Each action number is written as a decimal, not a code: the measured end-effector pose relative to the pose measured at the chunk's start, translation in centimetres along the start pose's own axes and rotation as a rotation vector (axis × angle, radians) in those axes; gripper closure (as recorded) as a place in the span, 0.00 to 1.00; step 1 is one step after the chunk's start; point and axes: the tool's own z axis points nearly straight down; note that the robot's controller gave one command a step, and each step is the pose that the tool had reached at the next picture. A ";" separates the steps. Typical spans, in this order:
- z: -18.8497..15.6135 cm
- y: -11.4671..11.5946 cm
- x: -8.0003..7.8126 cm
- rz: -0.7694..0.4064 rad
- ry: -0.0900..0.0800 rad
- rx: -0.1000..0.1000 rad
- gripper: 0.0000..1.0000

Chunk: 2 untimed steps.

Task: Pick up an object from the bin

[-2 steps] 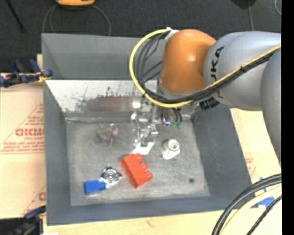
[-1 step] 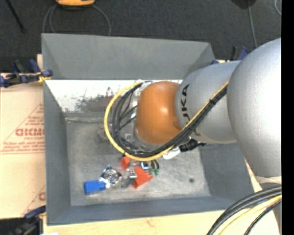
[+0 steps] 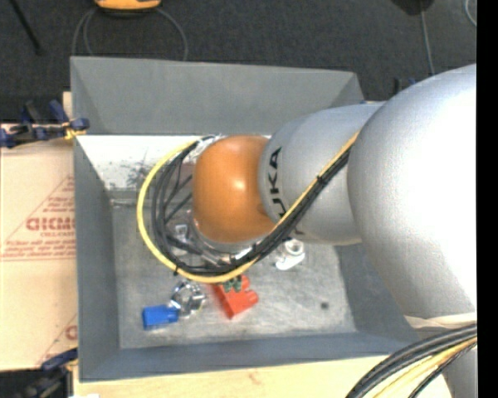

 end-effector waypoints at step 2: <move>3.0 -12.1 0.4 0.483 0.000 -0.001 0.00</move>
Offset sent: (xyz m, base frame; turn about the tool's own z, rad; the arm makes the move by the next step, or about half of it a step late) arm 0.0335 -0.0714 -0.0250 0.2303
